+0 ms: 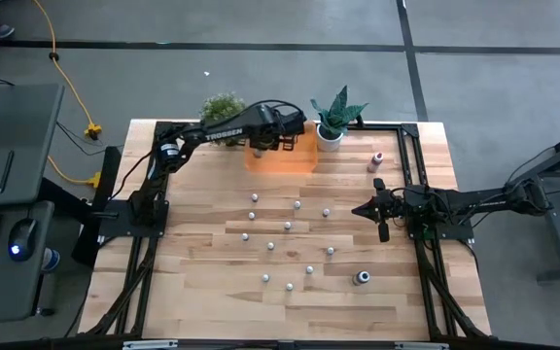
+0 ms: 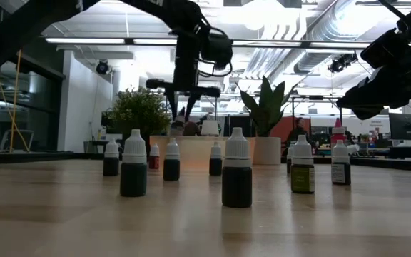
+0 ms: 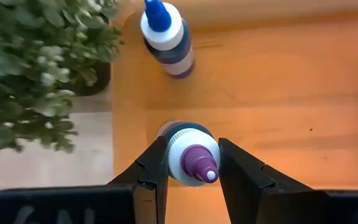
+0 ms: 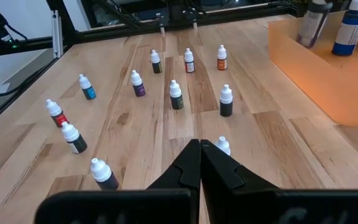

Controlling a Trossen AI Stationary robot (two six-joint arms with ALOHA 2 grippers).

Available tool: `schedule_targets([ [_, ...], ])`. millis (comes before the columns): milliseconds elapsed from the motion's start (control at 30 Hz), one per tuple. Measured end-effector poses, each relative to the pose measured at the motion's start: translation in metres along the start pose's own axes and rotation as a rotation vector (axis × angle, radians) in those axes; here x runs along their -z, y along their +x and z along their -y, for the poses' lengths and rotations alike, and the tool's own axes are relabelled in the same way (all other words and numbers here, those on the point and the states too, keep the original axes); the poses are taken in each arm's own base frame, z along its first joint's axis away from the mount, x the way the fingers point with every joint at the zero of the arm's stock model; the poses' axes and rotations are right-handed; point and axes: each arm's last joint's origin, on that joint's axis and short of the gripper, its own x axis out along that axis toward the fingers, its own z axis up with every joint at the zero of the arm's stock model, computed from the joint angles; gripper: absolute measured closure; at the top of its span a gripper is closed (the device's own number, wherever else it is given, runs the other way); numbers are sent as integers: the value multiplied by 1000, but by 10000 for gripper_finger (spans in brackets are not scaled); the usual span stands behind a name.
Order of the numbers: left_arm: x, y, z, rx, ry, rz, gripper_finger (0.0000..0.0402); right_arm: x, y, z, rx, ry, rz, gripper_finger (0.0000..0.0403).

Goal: Pick & Place food coloring
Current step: Put the large violet bottle into the bin

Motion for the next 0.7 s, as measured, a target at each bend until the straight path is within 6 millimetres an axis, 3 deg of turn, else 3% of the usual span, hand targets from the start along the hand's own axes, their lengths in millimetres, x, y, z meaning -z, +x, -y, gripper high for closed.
schedule_targets([
  [700,-6,16,0,9,-226,55,303,0,0,0,0,0,1,402],
])
